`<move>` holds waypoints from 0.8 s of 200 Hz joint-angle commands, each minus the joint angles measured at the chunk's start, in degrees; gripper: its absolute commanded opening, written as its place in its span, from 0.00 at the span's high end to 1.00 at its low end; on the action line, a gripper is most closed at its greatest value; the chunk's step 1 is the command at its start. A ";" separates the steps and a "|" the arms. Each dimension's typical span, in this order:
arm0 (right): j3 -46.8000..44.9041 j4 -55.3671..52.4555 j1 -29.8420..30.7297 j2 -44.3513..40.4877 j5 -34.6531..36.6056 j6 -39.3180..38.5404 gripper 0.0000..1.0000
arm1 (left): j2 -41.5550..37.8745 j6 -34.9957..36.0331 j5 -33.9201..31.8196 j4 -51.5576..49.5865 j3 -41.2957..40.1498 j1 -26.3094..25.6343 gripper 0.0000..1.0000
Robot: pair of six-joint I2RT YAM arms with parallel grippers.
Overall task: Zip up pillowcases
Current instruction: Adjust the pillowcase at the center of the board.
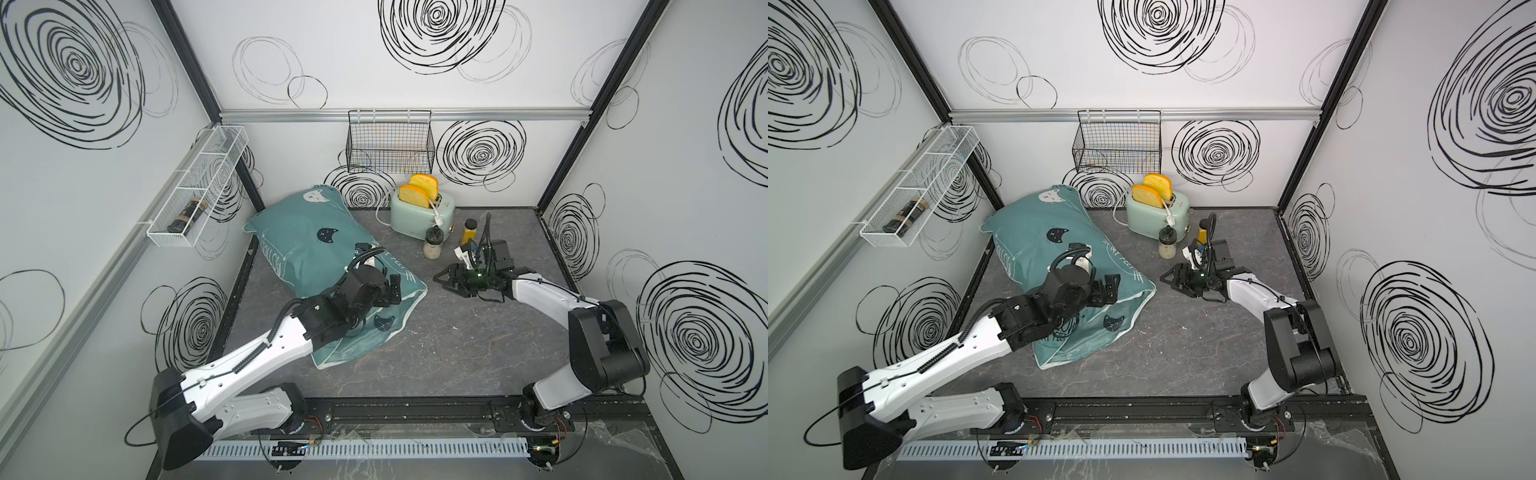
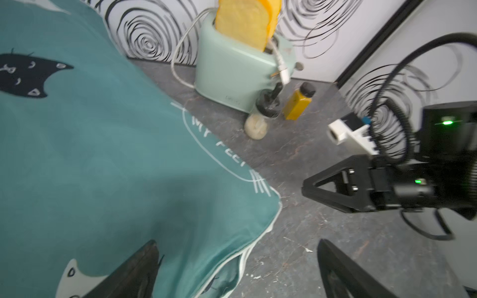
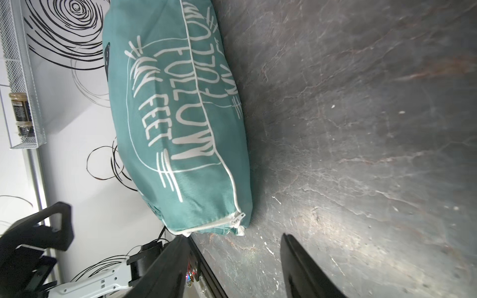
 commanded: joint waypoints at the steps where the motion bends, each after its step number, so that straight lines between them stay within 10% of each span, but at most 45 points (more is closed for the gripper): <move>1: 4.41 1.98 0.97 1.32 -2.34 -0.16 0.35 | -1.63 -5.52 -4.50 -4.10 -0.48 2.73 0.01; 101: 16.10 5.95 7.41 16.33 -3.69 6.63 0.29 | -11.81 -17.87 16.42 4.22 -19.97 22.42 0.08; 160: 16.74 4.93 11.06 16.41 -4.13 6.95 0.63 | 0.93 -9.05 19.28 12.26 -18.42 34.46 0.15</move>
